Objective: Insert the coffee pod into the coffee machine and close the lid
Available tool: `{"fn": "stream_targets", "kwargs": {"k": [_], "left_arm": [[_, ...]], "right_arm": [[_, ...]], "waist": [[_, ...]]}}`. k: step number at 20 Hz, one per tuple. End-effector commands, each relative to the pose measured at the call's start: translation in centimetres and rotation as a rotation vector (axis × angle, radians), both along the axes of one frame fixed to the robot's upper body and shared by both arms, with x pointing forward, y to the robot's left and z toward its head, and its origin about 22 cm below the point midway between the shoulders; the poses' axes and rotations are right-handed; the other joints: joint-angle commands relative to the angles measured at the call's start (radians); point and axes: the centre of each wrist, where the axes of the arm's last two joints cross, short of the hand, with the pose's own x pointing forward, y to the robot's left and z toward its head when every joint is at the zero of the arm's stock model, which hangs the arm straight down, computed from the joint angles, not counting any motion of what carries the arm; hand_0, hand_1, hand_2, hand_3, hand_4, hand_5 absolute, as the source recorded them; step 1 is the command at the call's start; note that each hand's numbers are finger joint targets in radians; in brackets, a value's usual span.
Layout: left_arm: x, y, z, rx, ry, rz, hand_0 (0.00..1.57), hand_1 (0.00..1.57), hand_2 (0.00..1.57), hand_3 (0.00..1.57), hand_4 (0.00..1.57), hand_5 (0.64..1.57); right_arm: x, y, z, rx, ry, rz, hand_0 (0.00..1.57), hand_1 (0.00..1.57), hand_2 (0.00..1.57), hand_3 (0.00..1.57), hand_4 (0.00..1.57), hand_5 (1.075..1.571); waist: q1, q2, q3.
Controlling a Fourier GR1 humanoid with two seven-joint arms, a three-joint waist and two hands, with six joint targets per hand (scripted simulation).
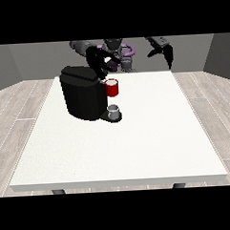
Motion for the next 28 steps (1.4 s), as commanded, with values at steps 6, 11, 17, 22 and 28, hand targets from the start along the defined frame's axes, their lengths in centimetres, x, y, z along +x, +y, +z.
{"fn": "stream_targets", "kwargs": {"k": [6,11,17,22,28], "left_arm": [[1.7,-1.7,2.1,-0.019,-0.047,-0.069,0.0,0.0,0.0,0.0,0.37,1.571],[1.9,-3.4,2.5,-0.016,-0.056,-0.142,0.0,0.0,0.0,0.0,0.38,1.571],[2.9,-4.0,4.4,0.004,-0.089,-0.201,0.0,0.0,0.0,0.0,0.2,1.571],[2.7,-5.0,5.4,0.016,-0.141,-0.238,0.0,0.0,0.0,0.0,0.27,1.571],[3.7,-5.1,7.5,0.001,-0.181,-0.231,0.0,0.0,0.0,0.0,0.32,1.571]], "right_arm": [[-0.9,5.2,6.4,-0.021,-0.21,0.18,0.0,0.0,0.0,0.0,0.09,1.571],[-1.3,3.7,8.4,-0.035,-0.221,0.126,0.0,0.0,0.0,0.0,0.0,1.571],[-1.4,2.4,10.6,-0.032,-0.25,0.083,0.0,0.0,0.0,0.0,0.0,1.571],[-0.9,2.3,10.5,0.007,-0.324,0.081,0.0,0.0,0.0,0.0,0.0,1.571],[-0.2,6.0,12.4,0.01,-0.354,0.172,0.0,0.0,0.0,0.0,0.1,1.571]], "waist": [[0.142,0.057,-0.0246],[0.207,0.069,-0.0235],[0.283,0.116,-0.023],[0.311,0.175,-0.0236],[0.268,0.196,-0.0248]]}}
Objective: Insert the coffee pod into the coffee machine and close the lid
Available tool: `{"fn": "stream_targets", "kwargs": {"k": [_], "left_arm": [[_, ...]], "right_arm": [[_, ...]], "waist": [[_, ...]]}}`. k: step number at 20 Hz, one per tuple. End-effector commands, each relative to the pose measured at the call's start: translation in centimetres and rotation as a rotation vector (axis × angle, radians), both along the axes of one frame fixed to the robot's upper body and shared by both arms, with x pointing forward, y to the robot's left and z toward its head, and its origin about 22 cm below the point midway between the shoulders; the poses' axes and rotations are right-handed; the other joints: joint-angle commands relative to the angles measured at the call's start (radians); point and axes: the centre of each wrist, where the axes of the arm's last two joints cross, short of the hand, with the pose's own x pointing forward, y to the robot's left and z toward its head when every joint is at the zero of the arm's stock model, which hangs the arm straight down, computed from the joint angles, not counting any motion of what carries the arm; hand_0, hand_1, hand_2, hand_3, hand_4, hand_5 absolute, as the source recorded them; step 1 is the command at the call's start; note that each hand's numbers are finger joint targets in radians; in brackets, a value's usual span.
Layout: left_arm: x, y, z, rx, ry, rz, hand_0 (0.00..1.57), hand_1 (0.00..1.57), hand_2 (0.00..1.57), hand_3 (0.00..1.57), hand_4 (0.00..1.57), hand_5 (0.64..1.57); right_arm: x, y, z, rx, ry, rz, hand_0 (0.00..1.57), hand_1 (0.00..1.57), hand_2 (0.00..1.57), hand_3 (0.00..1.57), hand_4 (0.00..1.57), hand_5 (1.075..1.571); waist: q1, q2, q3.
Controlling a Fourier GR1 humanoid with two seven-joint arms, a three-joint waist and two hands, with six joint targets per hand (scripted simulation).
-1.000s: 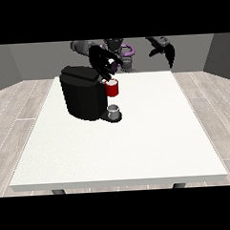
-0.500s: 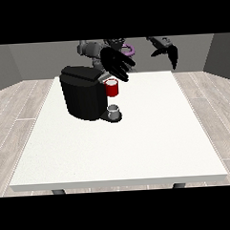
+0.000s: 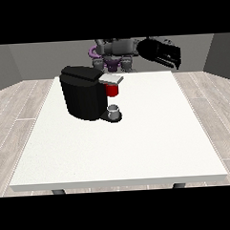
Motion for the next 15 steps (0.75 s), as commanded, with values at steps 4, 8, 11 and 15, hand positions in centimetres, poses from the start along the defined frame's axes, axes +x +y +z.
{"fn": "stream_targets", "kwargs": {"k": [4,8,11,15], "left_arm": [[-0.8,-0.8,-0.6,0.022,0.001,-0.002,0.0,0.0,0.0,0.0,0.25,1.571],[-1.7,1.5,-2.6,-0.005,0.036,0.062,0.0,0.0,0.0,0.0,0.27,1.571],[-1.0,2.4,-1.9,-0.011,0.081,0.104,0.0,0.0,0.0,0.0,0.27,1.571],[-3.0,6.8,-5.4,-0.053,0.182,0.179,0.0,0.0,0.0,0.0,0.27,1.571]], "right_arm": [[0.8,3.2,0.4,-0.005,-0.042,0.102,0.0,0.0,0.0,0.0,0.0,1.571],[0.6,4.6,-4.2,0.018,-0.062,0.226,0.0,0.0,0.0,0.0,0.0,1.571],[-0.3,8.5,-6.5,0.023,-0.058,0.291,0.0,0.0,0.0,0.0,0.22,1.571],[-1.3,8.7,-11.8,0.068,0.022,0.376,0.0,0.0,0.0,0.0,0.26,1.571]], "waist": [[-0.03,-0.016,-0.004],[-0.096,-0.046,-0.0038],[-0.132,-0.1,-0.0038],[-0.218,-0.203,-0.0037]]}}
